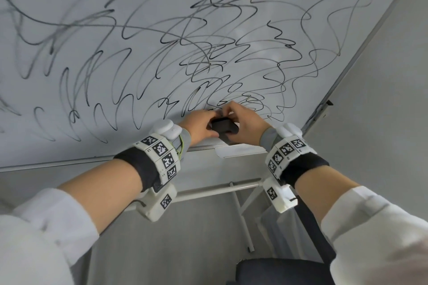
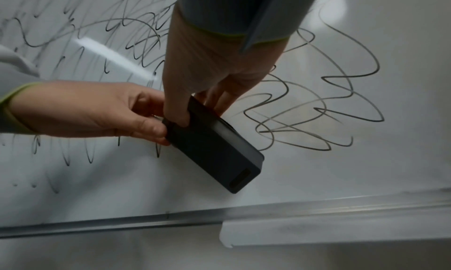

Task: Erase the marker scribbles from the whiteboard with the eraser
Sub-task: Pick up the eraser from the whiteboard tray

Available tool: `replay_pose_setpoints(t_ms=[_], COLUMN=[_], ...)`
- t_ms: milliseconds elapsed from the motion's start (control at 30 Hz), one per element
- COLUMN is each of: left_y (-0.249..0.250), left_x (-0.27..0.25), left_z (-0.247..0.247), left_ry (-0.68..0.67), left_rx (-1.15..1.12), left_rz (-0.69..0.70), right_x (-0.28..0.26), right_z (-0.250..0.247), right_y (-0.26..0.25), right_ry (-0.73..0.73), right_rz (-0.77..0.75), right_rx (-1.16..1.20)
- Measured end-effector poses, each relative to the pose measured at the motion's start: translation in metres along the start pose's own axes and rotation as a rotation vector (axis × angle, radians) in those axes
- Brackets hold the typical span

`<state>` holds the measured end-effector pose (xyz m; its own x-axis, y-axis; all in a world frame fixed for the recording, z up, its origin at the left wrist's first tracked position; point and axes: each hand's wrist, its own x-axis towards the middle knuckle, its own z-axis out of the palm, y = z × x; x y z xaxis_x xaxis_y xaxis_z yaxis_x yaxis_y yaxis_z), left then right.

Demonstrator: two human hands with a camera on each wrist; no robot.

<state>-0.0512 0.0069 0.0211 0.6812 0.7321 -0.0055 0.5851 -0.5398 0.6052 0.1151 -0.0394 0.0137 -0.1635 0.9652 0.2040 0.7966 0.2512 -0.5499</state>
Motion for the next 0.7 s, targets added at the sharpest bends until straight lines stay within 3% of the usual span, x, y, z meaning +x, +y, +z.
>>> replay_pose_setpoints(t_ms=[233,467,700], left_y=[-0.004,-0.009,-0.025], left_x=[-0.023,-0.048,-0.088], left_z=[-0.030,-0.072,-0.130], left_ry=[0.125,0.279,0.454], left_rx=[-0.065,-0.172,-0.188], left_rz=[0.010,0.012,0.044], right_x=[0.014,0.030,0.060], right_z=[-0.003,0.001,0.013], right_y=[-0.028,-0.055,-0.117], right_ry=[-0.011,0.153,0.360], right_rz=[-0.078,-0.217,-0.387], right_rx=[0.060,-0.058,-0.249])
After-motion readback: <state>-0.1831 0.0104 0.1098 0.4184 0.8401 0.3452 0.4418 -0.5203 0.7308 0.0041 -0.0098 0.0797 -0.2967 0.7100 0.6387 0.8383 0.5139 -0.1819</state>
